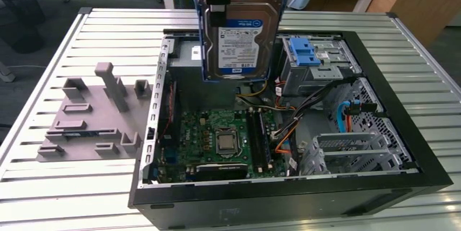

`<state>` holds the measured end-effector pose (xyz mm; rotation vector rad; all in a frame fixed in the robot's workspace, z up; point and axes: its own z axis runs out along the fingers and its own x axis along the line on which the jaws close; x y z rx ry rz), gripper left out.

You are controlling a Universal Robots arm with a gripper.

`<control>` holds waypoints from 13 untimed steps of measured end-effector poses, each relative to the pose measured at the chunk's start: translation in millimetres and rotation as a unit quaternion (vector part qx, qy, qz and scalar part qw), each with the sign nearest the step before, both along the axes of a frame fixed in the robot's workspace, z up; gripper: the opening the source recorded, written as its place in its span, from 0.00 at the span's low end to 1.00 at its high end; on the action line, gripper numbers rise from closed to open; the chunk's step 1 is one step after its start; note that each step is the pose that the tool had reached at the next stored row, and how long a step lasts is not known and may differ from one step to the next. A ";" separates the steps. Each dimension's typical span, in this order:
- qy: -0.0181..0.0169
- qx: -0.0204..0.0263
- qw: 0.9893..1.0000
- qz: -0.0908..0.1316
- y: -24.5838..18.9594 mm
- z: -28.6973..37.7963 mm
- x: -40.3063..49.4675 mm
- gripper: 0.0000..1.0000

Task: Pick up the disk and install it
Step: 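Pick up the disk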

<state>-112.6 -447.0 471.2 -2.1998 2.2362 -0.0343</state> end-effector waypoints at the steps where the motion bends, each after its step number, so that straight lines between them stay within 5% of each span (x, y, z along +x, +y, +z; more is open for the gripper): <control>1: 0.000 0.000 1.000 0.000 -0.2 -0.1 1.7 0.36; 13: 0.001 0.000 1.000 0.000 -0.7 -0.7 24.1 0.36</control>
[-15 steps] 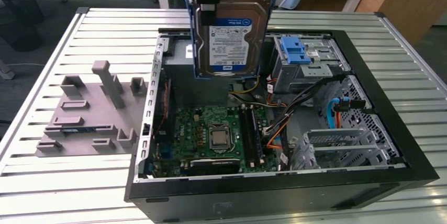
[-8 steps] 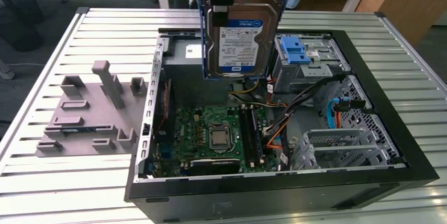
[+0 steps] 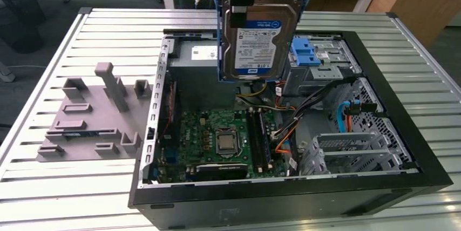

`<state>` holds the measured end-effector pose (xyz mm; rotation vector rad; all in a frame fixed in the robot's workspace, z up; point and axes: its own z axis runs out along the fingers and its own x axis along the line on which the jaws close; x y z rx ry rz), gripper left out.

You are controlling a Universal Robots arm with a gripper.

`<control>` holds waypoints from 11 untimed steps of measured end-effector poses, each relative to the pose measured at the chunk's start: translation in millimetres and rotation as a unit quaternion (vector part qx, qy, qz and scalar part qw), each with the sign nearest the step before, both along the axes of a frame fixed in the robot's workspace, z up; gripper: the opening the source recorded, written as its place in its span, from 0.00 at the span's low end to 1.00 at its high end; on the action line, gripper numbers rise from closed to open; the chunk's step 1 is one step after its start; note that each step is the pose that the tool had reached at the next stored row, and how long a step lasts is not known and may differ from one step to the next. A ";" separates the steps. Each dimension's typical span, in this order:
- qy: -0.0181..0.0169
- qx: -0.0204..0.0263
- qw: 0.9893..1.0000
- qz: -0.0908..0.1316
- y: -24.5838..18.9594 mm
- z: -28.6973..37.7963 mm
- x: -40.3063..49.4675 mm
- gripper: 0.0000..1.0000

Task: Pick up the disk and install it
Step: 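Pick up the disk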

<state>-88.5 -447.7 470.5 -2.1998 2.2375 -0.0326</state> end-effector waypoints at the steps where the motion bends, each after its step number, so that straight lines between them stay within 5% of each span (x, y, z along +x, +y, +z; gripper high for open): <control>1: 0.000 0.000 1.000 0.000 0.0 0.0 1.9 0.36; 11: 0.000 0.000 1.000 0.000 0.0 0.0 20.6 0.36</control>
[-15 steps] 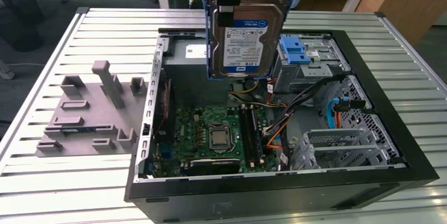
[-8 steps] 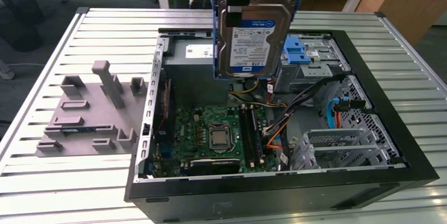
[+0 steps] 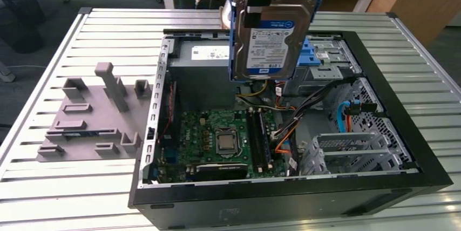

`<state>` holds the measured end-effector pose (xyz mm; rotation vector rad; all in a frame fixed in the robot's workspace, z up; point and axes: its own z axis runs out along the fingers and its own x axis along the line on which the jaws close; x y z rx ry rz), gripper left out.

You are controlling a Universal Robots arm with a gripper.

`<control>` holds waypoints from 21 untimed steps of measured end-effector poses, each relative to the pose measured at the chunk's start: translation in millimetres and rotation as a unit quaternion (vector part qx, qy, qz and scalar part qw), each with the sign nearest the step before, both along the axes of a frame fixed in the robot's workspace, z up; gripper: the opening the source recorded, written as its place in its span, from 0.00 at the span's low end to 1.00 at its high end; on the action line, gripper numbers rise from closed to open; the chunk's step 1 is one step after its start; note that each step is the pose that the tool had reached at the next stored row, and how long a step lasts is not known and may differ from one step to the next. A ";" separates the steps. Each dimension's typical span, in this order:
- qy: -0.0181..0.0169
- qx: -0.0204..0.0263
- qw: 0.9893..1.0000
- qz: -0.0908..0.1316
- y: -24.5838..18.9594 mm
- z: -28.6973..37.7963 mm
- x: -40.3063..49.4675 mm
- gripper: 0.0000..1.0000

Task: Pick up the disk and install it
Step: 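Pick up the disk, then insert the disk into the insertion slot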

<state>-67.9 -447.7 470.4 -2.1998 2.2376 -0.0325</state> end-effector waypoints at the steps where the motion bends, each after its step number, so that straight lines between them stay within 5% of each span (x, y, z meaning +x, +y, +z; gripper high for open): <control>1: 0.000 0.000 1.000 0.000 0.0 0.0 2.0 0.36; 16: 0.000 0.000 1.000 0.000 -0.1 0.0 8.1 0.36; 21: 0.000 0.000 1.000 0.000 -4.7 0.0 8.1 0.36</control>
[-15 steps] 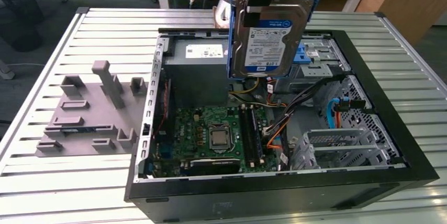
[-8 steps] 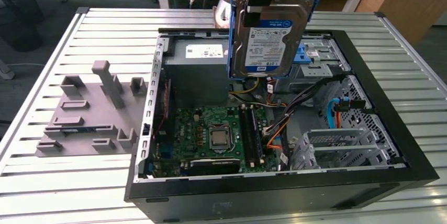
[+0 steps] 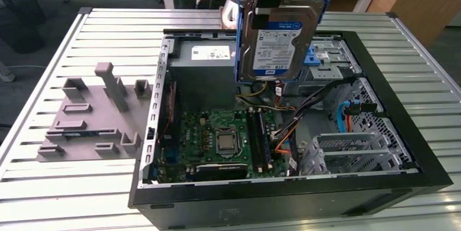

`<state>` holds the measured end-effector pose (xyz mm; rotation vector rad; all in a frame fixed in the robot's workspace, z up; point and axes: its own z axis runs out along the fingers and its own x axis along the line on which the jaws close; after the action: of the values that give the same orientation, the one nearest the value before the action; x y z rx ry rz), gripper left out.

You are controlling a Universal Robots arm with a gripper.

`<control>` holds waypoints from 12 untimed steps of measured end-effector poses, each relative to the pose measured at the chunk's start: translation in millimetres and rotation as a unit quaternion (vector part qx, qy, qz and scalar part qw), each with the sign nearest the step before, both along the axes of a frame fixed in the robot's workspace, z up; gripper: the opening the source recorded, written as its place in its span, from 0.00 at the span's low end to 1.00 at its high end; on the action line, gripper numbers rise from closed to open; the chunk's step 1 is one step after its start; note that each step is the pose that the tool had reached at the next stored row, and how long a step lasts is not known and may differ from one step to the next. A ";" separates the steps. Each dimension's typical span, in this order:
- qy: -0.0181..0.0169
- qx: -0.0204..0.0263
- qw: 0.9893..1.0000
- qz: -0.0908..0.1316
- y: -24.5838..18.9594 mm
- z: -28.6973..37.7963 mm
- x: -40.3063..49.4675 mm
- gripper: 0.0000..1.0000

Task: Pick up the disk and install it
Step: 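Insert the disk into the insertion slot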

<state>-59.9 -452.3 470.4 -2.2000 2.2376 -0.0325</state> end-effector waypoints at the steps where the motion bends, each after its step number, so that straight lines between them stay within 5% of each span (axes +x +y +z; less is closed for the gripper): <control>1: 0.000 0.000 1.000 0.000 -2.0 -0.1 0.0 0.36; 12: 0.000 0.000 1.000 0.000 -22.3 -0.8 0.0 0.36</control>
<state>-59.9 -474.7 469.6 -2.1999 2.2378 -0.0326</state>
